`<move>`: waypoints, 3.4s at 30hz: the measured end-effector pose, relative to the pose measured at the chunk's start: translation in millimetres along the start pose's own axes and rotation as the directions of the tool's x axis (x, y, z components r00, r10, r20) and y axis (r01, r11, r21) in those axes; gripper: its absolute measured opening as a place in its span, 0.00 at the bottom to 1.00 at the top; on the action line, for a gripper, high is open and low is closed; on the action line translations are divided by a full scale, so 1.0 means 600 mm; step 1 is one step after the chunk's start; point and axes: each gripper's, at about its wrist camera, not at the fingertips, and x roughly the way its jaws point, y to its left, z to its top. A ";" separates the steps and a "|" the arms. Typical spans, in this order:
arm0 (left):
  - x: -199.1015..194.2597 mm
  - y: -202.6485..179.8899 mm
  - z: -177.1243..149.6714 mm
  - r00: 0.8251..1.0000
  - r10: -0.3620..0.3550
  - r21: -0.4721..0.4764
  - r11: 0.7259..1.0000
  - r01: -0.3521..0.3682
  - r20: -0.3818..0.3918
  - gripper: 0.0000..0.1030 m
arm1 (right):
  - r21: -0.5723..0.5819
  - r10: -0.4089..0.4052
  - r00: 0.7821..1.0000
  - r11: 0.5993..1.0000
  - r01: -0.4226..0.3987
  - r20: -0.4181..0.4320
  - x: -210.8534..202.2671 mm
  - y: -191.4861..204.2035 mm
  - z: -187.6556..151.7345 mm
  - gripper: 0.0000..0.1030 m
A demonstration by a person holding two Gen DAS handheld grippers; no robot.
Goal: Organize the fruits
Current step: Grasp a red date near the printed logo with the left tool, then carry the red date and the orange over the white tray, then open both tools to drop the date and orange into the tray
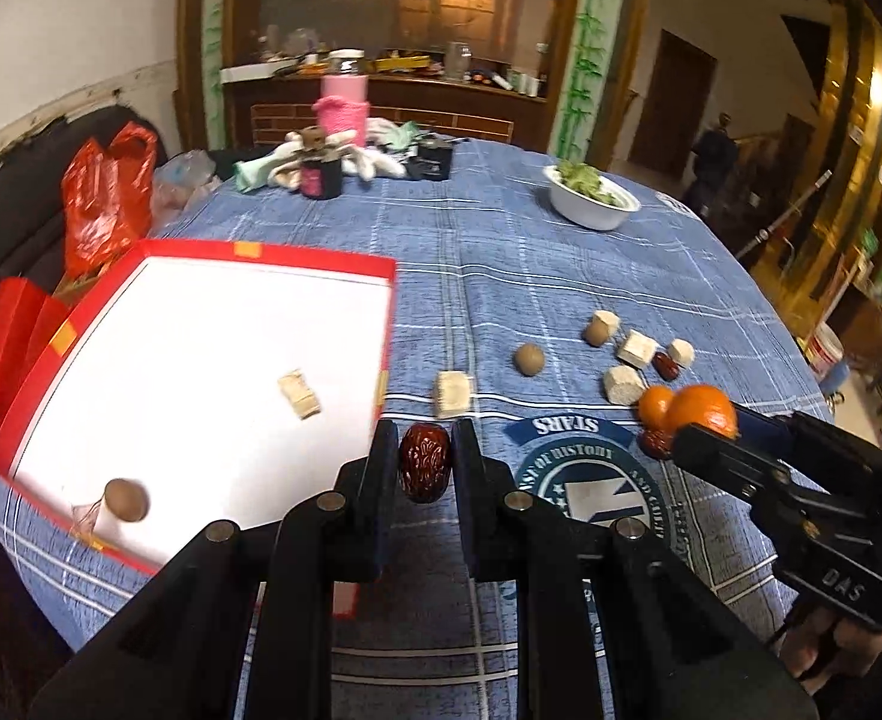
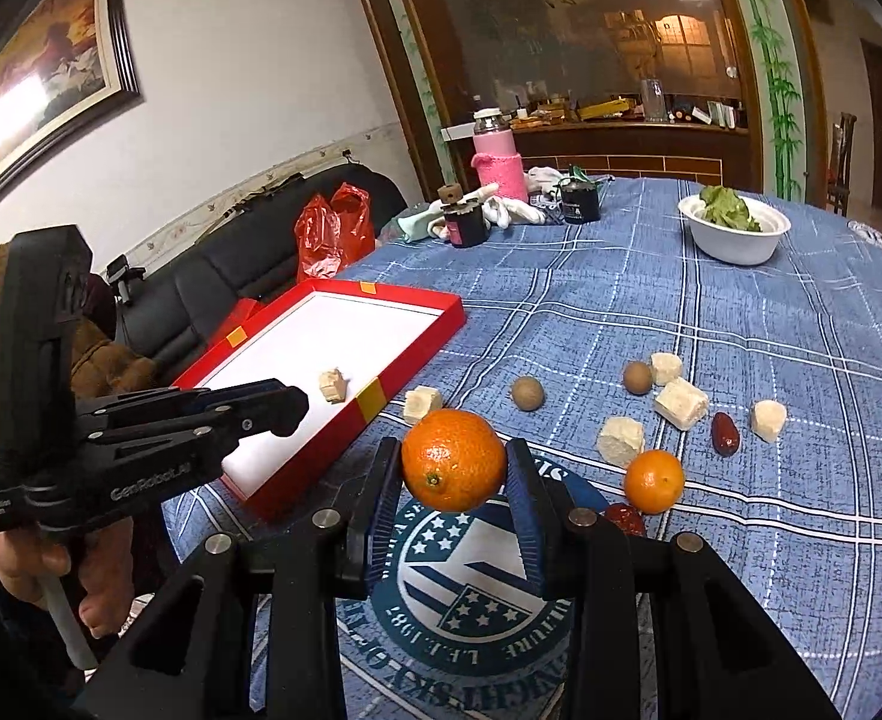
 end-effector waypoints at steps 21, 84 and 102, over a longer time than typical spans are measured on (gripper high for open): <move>-0.012 0.148 0.007 0.972 0.236 -0.197 0.953 -0.231 0.004 0.15 | -0.122 0.077 0.997 0.990 -0.075 0.005 0.050 0.118 0.061 0.34; 0.119 0.273 0.048 0.897 0.411 -0.266 0.857 -0.442 -0.164 0.16 | -0.135 -0.002 0.964 0.990 -0.035 -0.267 0.375 0.192 0.120 0.34; 0.116 0.274 0.043 0.874 0.439 -0.260 0.837 -0.482 -0.208 0.54 | -0.144 -0.026 0.963 0.989 -0.014 -0.270 0.368 0.195 0.121 0.44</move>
